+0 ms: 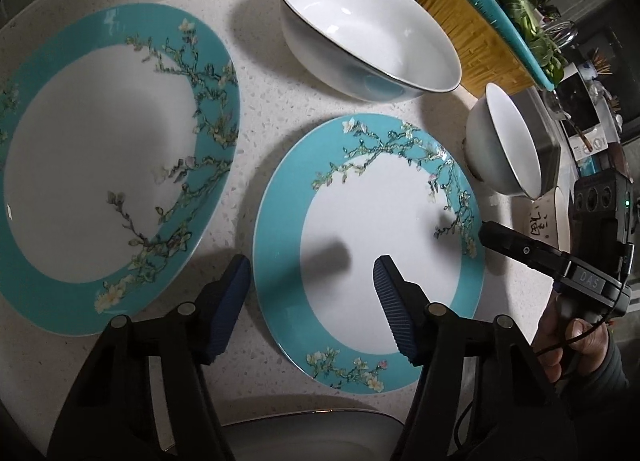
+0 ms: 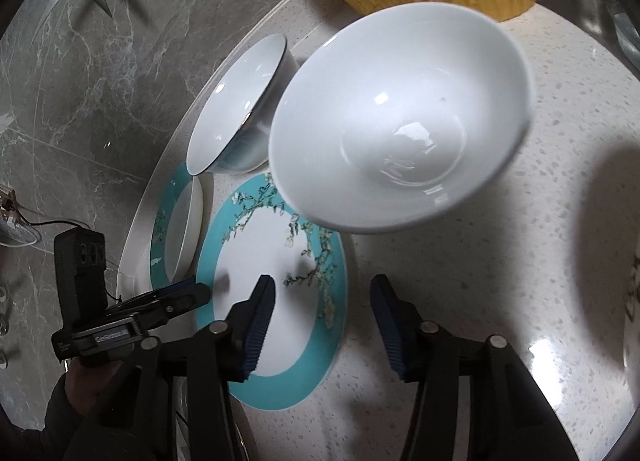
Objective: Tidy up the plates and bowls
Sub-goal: 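Grip the rim of the larger teal floral plate with both grippers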
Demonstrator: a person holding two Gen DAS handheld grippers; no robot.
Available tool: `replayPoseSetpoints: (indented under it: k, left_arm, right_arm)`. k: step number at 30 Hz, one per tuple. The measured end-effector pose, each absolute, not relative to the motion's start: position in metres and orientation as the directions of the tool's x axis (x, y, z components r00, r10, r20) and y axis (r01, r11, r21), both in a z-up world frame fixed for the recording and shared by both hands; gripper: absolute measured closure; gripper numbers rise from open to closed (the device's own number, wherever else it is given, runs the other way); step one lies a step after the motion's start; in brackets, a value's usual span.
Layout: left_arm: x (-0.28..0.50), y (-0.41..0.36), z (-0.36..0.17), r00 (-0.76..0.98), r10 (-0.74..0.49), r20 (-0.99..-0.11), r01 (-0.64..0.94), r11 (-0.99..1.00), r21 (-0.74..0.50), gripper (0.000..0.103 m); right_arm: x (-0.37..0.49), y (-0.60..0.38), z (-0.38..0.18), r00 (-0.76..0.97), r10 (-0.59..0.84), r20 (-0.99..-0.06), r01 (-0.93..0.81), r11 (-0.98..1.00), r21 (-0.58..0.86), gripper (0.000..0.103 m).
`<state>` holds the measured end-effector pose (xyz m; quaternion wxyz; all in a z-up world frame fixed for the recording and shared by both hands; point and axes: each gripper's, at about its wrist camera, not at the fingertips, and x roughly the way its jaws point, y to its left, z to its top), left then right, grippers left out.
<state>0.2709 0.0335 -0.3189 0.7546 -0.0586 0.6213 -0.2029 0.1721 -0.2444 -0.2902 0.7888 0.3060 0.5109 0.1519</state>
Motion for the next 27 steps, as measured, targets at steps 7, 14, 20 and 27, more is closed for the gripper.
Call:
replayPoseSetpoints:
  k: [7, 14, 20, 27]
  left_arm:
    - [0.274, 0.035, -0.32, 0.159, -0.342, -0.926, 0.224, 0.926, -0.304, 0.071]
    - [0.272, 0.041, -0.32, 0.173, -0.319, -0.932, 0.216, 0.935, -0.28, 0.082]
    - [0.269, 0.04, -0.32, 0.184, -0.309, -0.933, 0.214, 0.939, -0.268, 0.086]
    - [0.265, 0.043, -0.314, 0.199, -0.311, -0.929, 0.21, 0.94, -0.269, 0.086]
  right_arm:
    - [0.178, -0.236, -0.29, 0.414, 0.55, -0.725, 0.059, 0.778, 0.625, 0.056]
    - [0.18, -0.24, -0.293, 0.382, 0.492, -0.782, 0.082, 0.825, 0.559, 0.089]
    - [0.179, -0.238, -0.293, 0.377, 0.466, -0.8, 0.087, 0.842, 0.532, 0.089]
    - [0.175, -0.236, -0.295, 0.375, 0.474, -0.797, 0.095, 0.835, 0.542, 0.089]
